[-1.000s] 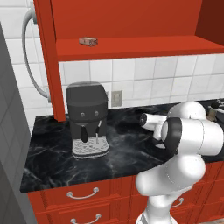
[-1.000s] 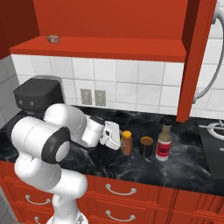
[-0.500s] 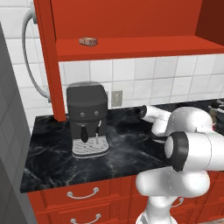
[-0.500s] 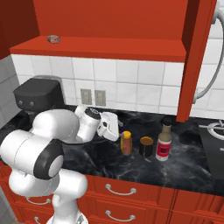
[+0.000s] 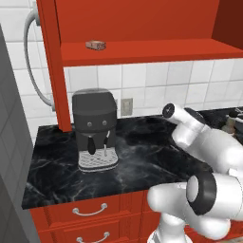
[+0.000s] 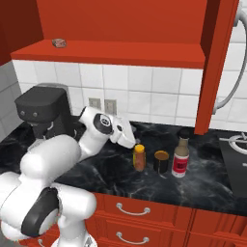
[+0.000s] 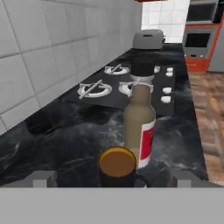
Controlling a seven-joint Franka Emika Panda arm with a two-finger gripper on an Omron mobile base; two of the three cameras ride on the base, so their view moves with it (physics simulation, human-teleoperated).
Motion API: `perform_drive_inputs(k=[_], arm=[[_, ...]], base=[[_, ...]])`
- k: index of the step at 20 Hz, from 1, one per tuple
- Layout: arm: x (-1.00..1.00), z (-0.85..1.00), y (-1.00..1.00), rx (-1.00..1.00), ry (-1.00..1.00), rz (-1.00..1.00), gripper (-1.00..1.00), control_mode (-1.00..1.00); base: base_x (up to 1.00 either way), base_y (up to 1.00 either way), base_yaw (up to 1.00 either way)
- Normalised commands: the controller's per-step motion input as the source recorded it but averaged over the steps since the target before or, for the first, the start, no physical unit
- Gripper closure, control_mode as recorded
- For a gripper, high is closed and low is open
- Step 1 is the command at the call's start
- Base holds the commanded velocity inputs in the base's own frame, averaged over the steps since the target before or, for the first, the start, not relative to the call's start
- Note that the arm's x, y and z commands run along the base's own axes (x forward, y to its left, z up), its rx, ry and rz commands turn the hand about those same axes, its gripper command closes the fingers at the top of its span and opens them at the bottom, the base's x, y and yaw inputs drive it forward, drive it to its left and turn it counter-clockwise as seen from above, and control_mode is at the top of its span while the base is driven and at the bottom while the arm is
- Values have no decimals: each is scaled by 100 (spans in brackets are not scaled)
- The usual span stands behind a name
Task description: Pick the syrup bottle and honey bottle from the cabinet and place them next to the mug.
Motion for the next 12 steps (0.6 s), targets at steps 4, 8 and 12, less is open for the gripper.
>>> perform_drive_inputs(k=[4, 8, 12], arm=[[-85, 68, -7, 2, 0, 70, -100, -100], [-97, 100, 15, -4, 2, 63, -100, -100], [-91, 100, 43, -18, 16, 40, -100, -100]], base=[[0, 0, 0], [0, 0, 0], [0, 0, 0]])
